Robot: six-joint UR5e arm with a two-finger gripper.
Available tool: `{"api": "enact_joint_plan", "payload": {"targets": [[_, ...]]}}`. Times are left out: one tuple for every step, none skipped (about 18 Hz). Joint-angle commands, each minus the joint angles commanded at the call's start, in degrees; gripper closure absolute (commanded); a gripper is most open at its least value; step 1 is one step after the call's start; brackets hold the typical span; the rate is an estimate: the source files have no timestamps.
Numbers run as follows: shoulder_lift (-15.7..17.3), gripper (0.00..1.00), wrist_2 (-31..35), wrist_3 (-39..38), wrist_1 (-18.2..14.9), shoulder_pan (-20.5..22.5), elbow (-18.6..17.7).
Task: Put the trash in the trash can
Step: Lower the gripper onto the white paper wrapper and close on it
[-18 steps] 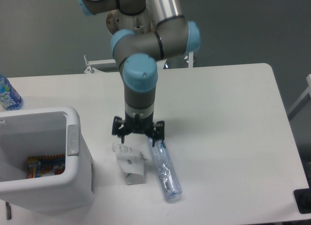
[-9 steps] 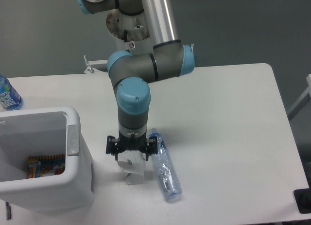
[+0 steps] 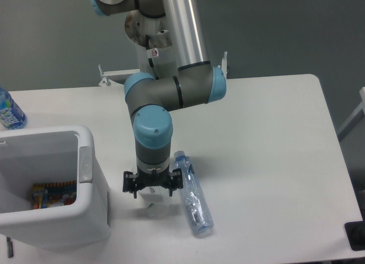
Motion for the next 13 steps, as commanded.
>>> {"api": "enact_joint_plan", "payload": {"targets": [[0.0, 0.0, 0.0, -0.09, 0.0, 0.0, -0.09], [0.0, 0.0, 0.0, -0.17, 0.0, 0.0, -0.09], [-0.09, 0.0, 0.0, -0.7, 0.0, -0.09, -0.09], [-0.35, 0.0, 0.0, -1.14, 0.0, -0.09, -0.09], [-0.53, 0.0, 0.09, -1.4, 0.17, -0.09, -0.09], [-0.61, 0.0, 0.09, -1.41, 0.26, -0.09, -0.09], [-0.62, 0.0, 0.44, -1.32, 0.44, -0.09, -0.17], [-0.62, 0.04, 1.48, -1.14, 0.44, -0.17, -0.18], [-0.7, 0.11, 2.63, -0.88, 0.27, -0.35, 0.0], [-0.7, 0.18, 3.16, -0.79, 0.18, -0.44, 0.0], [-0.62, 0.28, 3.16, -0.7, 0.26, -0.53, -0.09], [-0.53, 0.35, 3.25, -0.7, 0.18, -0.53, -0.17], [-0.53, 0.42, 3.51, -0.7, 0.09, -0.53, -0.18]]}}
